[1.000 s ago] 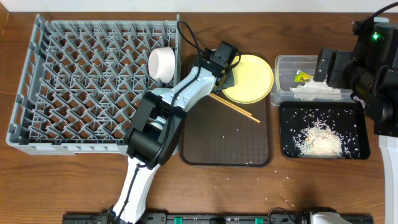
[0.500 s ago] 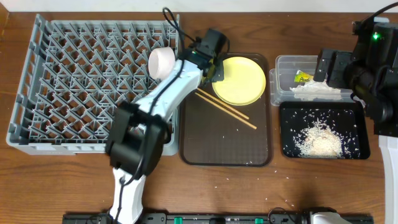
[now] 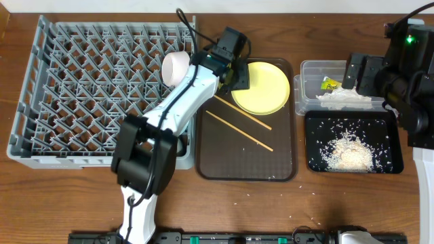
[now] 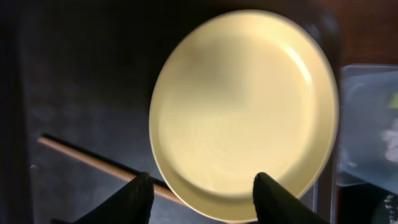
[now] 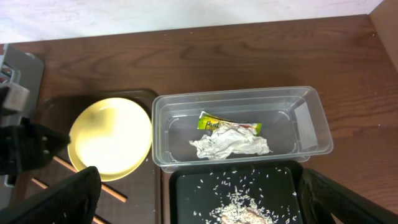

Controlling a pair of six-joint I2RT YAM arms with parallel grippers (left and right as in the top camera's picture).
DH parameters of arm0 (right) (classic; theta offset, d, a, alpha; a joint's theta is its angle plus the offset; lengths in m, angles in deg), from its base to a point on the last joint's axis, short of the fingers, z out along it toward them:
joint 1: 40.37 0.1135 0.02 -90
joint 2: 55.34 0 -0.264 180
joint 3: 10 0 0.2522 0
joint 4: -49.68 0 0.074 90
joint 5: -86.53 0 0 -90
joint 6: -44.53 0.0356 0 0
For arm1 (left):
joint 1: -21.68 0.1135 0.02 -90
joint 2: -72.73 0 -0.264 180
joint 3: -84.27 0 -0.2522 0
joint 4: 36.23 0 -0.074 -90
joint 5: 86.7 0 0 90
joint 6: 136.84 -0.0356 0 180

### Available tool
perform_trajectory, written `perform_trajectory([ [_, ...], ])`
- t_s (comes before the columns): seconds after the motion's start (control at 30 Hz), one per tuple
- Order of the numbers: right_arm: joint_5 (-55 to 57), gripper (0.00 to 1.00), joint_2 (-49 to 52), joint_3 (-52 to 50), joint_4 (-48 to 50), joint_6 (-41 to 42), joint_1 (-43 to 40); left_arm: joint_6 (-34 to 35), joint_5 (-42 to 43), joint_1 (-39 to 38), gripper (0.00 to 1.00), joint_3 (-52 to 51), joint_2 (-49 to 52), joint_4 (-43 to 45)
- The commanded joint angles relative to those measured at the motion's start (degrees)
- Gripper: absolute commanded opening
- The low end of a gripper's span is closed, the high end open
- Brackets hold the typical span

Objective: Sort waste into correct bins and load items into the dishwasher
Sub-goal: 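Lift the yellow plate and stand it upright in the dish rack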

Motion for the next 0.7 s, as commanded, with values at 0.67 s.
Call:
perform_trajectory([
  [0.67, 0.7, 0.99, -0.2, -0.1, -0.1, 0.6, -0.3, 5.9, 14.3, 5.0, 0.57, -0.3, 11.6, 5.8],
])
